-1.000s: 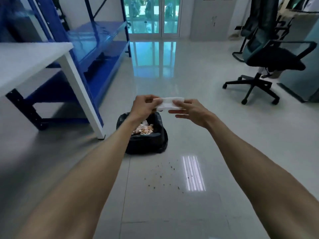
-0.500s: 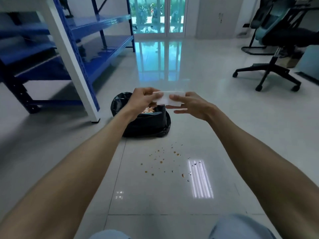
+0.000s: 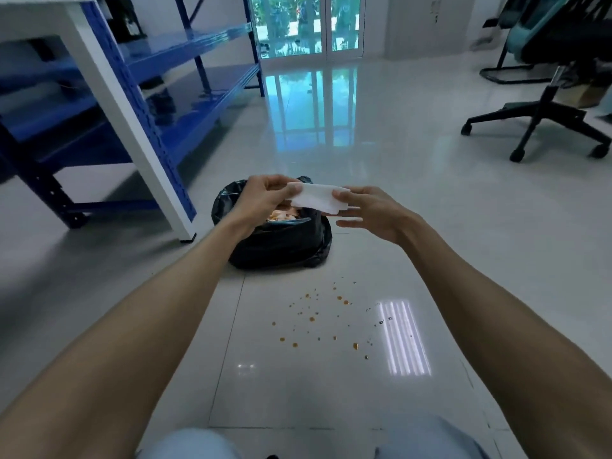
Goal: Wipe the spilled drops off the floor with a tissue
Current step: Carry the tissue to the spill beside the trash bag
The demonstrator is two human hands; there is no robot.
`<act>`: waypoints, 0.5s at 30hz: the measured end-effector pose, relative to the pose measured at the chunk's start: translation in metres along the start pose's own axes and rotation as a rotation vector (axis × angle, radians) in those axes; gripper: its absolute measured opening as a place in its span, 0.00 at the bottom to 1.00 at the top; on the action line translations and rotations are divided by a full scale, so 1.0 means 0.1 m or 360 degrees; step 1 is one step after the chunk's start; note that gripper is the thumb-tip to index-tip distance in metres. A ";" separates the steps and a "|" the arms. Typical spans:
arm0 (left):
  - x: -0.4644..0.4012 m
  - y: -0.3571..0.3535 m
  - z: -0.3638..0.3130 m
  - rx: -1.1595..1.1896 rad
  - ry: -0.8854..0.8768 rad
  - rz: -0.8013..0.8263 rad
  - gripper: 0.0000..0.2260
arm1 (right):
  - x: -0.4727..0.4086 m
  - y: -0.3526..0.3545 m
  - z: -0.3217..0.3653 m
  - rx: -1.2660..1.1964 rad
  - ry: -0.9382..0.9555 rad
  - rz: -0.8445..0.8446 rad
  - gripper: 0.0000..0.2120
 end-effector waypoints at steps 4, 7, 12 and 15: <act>-0.18 -0.01 0.20 0.0006 0.0005 0.0092 0.07 | -0.19 0.10 -0.06 0.0027 -0.0050 -0.0067 0.16; -0.37 0.08 0.33 0.0047 0.0012 0.0089 0.11 | -0.36 0.09 -0.03 -0.0003 -0.0118 -0.0104 0.17; -0.51 0.22 0.43 0.0033 0.0032 0.0103 0.10 | -0.52 0.01 0.03 0.0067 -0.0204 -0.0079 0.18; -0.57 0.26 0.47 0.0053 -0.0033 0.0118 0.10 | -0.56 -0.02 0.01 0.0158 -0.0193 -0.0035 0.19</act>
Point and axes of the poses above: each hand's wrist, its own x-axis away from the middle knuckle, its own y-axis out of the back of the hand, z = x × y, the point moved 4 cm from there along -x, towards the middle knuckle, and after that the axes turned 5 degrees about -y, right-handed, at the moved point
